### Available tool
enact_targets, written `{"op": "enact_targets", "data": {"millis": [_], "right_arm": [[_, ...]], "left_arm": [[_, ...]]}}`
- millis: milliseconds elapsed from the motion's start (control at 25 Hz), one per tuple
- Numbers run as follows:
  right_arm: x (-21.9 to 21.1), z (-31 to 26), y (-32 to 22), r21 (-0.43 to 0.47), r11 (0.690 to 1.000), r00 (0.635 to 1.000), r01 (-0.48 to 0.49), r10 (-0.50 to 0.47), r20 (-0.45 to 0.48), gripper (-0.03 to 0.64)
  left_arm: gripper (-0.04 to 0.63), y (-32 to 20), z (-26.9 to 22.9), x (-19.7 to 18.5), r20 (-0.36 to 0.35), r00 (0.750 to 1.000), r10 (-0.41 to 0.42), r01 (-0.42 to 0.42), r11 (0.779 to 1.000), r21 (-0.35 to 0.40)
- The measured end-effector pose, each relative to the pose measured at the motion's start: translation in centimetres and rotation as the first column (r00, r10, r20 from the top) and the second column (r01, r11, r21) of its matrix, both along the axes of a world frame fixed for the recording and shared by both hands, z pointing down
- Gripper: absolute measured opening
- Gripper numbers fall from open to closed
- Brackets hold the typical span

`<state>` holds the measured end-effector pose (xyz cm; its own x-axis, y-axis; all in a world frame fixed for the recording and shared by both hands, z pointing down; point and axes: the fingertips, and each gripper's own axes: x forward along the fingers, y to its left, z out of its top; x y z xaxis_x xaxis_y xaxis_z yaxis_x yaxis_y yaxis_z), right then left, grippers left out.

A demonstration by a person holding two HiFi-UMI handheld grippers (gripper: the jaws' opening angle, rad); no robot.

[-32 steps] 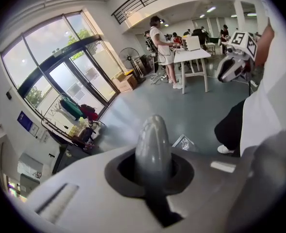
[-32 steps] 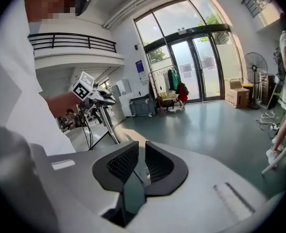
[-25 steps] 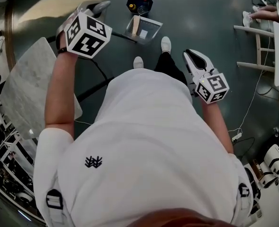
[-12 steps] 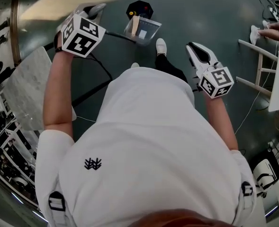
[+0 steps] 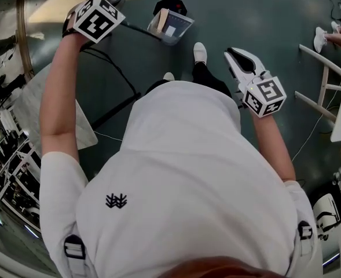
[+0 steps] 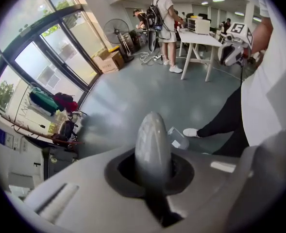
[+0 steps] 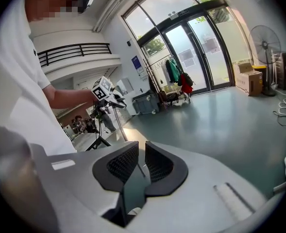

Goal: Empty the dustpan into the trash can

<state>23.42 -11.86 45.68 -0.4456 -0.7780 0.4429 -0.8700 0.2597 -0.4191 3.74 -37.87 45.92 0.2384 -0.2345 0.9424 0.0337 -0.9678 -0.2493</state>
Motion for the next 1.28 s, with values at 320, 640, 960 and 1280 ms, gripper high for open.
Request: {"op": "enact_targets", "data": {"millis": [320, 640, 960, 1280], "right_arm": [[4.6, 1.4, 0.4, -0.039, 0.993, 0.993, -0.112, 0.114, 0.042, 0.041], [7.6, 2.8, 2.5, -0.059, 0.976, 0.975, -0.211, 0.215, 0.065, 0.041], [9.1, 3.7, 3.5, -0.072, 0.959, 0.956, -0.275, 0.281, 0.086, 0.041], [10.0, 4.8, 4.0, -0.060, 0.943, 0.938, -0.327, 0.332, 0.101, 0.041]], "left_arm": [[0.058, -6.6, 0.8, 6.6, 0.166, 0.978, 0.127, -0.114, 0.990, -0.083], [0.057, -7.3, 2.0, 11.6, 0.361, 0.893, 0.268, -0.161, 0.941, -0.299], [0.055, -7.0, 3.4, 11.6, 0.584, 0.700, 0.411, -0.174, 0.891, -0.419], [0.057, -4.9, 3.2, 11.6, 0.649, 0.590, 0.481, -0.140, 0.852, -0.504]]}}
